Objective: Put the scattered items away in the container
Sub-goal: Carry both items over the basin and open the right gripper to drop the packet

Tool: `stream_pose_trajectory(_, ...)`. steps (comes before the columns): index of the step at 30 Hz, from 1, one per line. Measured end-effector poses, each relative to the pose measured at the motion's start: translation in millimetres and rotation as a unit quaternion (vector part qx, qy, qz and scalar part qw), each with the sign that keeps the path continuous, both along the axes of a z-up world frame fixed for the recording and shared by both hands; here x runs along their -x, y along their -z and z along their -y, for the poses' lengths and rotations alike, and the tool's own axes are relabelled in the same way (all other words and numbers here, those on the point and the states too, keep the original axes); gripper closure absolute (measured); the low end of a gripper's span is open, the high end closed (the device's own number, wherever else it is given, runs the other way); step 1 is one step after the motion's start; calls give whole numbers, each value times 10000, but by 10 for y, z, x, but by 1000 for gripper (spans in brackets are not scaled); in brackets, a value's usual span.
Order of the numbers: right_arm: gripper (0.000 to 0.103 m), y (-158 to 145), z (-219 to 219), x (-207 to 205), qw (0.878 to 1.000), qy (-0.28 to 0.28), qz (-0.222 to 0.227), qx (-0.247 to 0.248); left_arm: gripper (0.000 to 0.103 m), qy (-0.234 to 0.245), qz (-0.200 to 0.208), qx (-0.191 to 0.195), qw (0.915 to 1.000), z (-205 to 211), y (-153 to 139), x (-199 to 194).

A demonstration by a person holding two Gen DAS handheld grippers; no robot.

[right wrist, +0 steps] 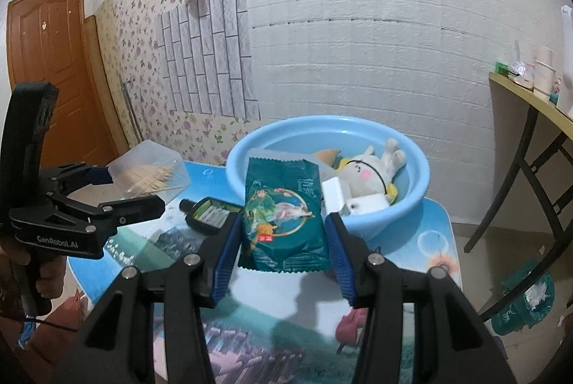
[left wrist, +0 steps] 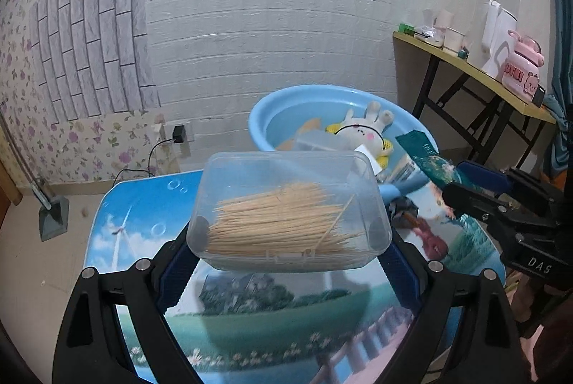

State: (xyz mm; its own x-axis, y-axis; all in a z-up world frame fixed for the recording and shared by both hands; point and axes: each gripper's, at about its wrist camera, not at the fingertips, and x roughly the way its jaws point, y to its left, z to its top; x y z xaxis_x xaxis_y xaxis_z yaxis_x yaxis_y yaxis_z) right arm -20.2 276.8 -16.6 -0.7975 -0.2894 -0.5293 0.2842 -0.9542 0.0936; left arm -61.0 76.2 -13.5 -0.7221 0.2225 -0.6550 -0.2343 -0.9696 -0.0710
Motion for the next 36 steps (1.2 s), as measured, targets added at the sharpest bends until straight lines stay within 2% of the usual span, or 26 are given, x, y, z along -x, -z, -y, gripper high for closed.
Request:
stream_pose_trajectory(14, 56, 122, -275, 435, 9995, 262, 111, 167, 11, 290, -49, 191, 9994, -402, -50, 564)
stream_pose_trajectory(23, 56, 209, -466, 665, 9986, 419, 169, 258, 11, 492, 66, 324, 9982, -644, 64, 896)
stream_pose_trajectory(36, 54, 267, -512, 747, 9982, 454, 225, 331, 11, 503, 98, 436, 9977, -717, 158, 919)
